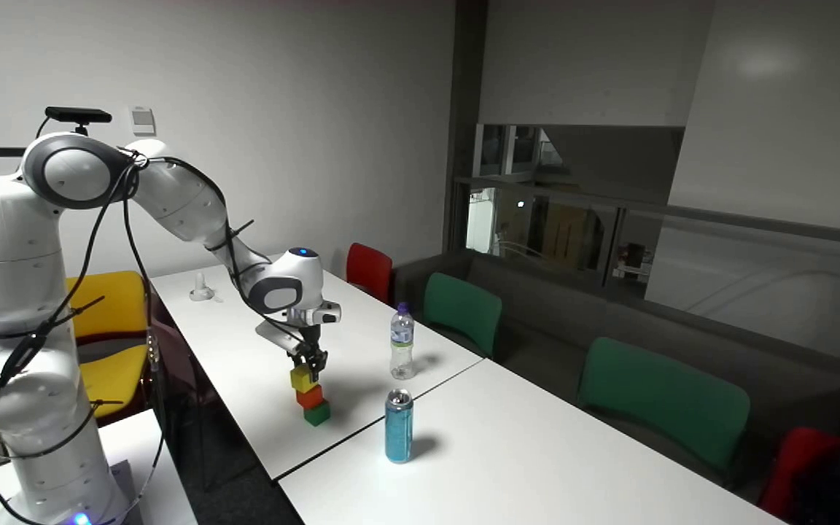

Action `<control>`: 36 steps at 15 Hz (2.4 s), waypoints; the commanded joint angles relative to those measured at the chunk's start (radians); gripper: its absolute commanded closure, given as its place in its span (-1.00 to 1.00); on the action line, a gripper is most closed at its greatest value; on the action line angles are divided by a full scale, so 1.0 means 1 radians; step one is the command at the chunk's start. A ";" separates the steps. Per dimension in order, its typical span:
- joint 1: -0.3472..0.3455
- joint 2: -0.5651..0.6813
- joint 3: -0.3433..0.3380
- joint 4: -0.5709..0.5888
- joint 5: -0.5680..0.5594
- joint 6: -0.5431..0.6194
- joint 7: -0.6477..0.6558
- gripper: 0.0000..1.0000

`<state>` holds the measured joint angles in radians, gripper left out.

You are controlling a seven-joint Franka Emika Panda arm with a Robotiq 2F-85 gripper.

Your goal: Stack the three blocks together.

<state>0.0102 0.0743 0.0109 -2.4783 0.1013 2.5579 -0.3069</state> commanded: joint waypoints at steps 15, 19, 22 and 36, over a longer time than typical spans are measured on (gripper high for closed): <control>-0.011 -0.018 -0.006 -0.004 -0.043 0.023 0.050 -1.00; -0.008 -0.092 -0.026 -0.047 -0.137 0.026 0.172 -1.00; -0.017 -0.156 -0.037 -0.078 -0.194 0.020 0.240 -1.00; -0.035 -0.277 -0.047 -0.144 -0.163 0.027 0.217 -1.00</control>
<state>-0.0238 -0.2016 -0.0378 -2.6235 -0.0622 2.5875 -0.0893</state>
